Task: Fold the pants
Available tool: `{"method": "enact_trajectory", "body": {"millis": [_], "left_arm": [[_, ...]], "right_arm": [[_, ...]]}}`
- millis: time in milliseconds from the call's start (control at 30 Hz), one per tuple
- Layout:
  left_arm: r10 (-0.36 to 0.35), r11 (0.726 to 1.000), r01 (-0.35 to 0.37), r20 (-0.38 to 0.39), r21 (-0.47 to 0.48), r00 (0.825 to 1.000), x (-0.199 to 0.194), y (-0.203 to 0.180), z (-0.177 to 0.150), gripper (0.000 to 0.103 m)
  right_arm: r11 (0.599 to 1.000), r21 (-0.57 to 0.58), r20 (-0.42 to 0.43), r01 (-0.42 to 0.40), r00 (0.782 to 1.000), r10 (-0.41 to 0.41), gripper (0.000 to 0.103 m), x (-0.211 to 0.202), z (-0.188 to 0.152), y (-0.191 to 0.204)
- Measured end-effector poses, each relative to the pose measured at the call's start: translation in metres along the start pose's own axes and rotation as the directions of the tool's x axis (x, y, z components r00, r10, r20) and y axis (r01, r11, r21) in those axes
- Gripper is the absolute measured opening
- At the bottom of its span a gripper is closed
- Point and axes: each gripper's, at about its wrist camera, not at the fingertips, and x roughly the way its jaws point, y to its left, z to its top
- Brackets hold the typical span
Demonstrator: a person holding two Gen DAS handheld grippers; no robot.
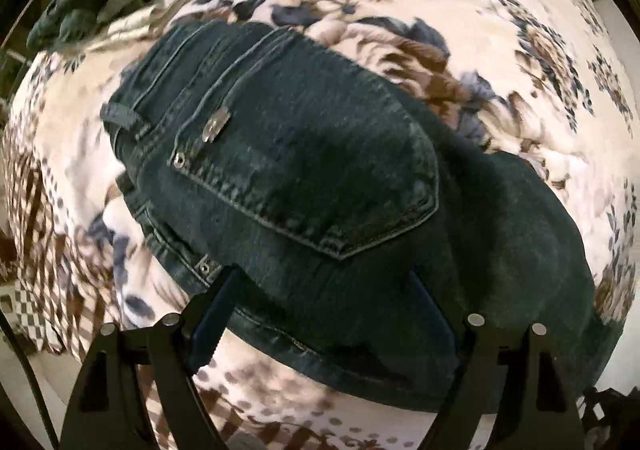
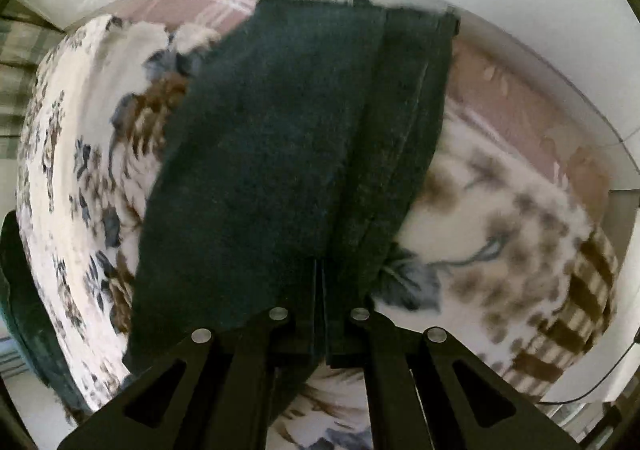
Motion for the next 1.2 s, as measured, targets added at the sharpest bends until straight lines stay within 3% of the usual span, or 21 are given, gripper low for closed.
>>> {"method": "enact_trajectory", "body": {"millis": [100,133,200,233,267,300,333,367,400,467,533,633,667,733,833,900,933,1000,1100,1200], "left_arm": [[-0.03,0.999,0.031,0.006,-0.021,1.0,-0.002,0.006,-0.004,0.083],[-0.035,0.999,0.036,0.009,-0.025,0.999,-0.003,0.007,-0.006,0.083],[-0.046,0.998,0.047,0.017,-0.03,0.999,-0.006,0.009,-0.01,0.083],[-0.046,0.998,0.047,0.019,-0.031,0.999,-0.007,0.01,-0.012,0.083],[-0.047,0.998,0.048,0.02,-0.033,0.999,-0.007,0.01,-0.014,0.083],[-0.049,0.998,0.049,0.021,-0.035,0.999,-0.007,0.01,-0.016,0.083],[-0.048,0.998,0.049,0.022,-0.037,0.999,-0.007,0.009,-0.017,0.083],[-0.05,0.998,0.051,0.022,-0.039,0.999,-0.007,0.01,-0.019,0.083],[-0.051,0.998,0.052,0.022,-0.043,0.998,-0.008,0.01,-0.02,0.083],[-0.054,0.997,0.055,0.028,-0.059,0.998,-0.011,0.015,-0.023,0.083],[-0.053,0.996,0.055,0.033,-0.075,0.998,-0.015,0.018,-0.031,0.083],[-0.052,0.993,0.055,0.034,-0.103,0.998,-0.014,0.032,-0.037,0.083],[-0.05,0.992,0.054,0.036,-0.11,0.998,-0.014,0.037,-0.037,0.083],[-0.055,0.99,0.059,0.037,-0.126,0.998,-0.012,0.05,-0.034,0.083],[-0.037,0.99,0.043,0.049,-0.136,0.998,-0.012,0.062,-0.031,0.083],[-0.004,0.992,0.012,0.064,-0.125,0.998,-0.016,0.069,-0.028,0.083],[0.015,0.993,-0.007,0.068,-0.118,0.998,-0.022,0.068,-0.023,0.083],[0.028,0.994,-0.019,0.078,-0.109,0.997,-0.027,0.073,-0.019,0.083],[-0.012,0.99,0.022,0.074,-0.137,0.997,-0.031,0.083,-0.009,0.083],[-0.14,0.956,0.144,0.032,-0.255,0.99,-0.026,0.102,0.01,0.083]], "right_arm": [[0.999,0.018,0.007,-0.045,0.999,0.045,0.009,-0.011,-0.002,-0.003],[0.998,0.017,0.017,-0.066,0.998,0.066,0.016,-0.017,-0.002,-0.001],[0.996,0.018,0.04,-0.088,0.995,0.087,0.044,-0.025,-0.004,0.0],[0.998,0.013,0.044,-0.068,0.997,0.068,0.066,-0.024,-0.003,0.002],[0.999,0.011,0.036,-0.043,0.998,0.042,0.07,-0.017,-0.001,0.008],[0.999,0.015,0.02,-0.036,0.999,0.036,0.07,-0.01,0.001,0.009],[0.998,0.023,-0.009,-0.051,0.999,0.051,0.062,0.001,0.003,0.011],[0.999,0.02,-0.024,-0.039,0.999,0.039,0.034,0.008,0.002,0.014],[1.0,-0.01,-0.013,0.009,1.0,-0.009,0.024,0.01,0.0,0.02],[0.981,-0.155,0.048,0.118,0.993,-0.112,0.012,0.005,-0.009,0.043],[0.937,-0.287,0.134,0.2,0.977,-0.168,0.01,-0.01,-0.022,0.061],[0.923,-0.26,0.178,0.282,0.954,-0.241,0.005,-0.021,-0.026,0.053],[0.925,-0.236,0.171,0.299,0.95,-0.263,0.005,-0.018,-0.024,0.049],[0.951,-0.159,0.073,0.264,0.964,-0.255,0.005,-0.006,-0.018,0.034],[0.982,-0.092,-0.013,0.167,0.986,-0.169,0.009,-0.004,-0.021,0.031],[0.982,-0.12,-0.015,0.146,0.989,-0.149,0.024,-0.013,-0.031,0.041],[0.983,-0.132,-0.012,0.13,0.991,-0.133,0.037,-0.017,-0.038,0.047],[0.982,-0.163,-0.021,0.099,0.994,-0.104,0.043,-0.024,-0.058,0.06],[0.966,-0.254,-0.092,0.051,0.993,-0.077,0.043,-0.018,-0.102,0.091],[0.95,-0.31,-0.201,-0.026,0.979,-0.039,0.043,-0.002,-0.15,0.114]]}}
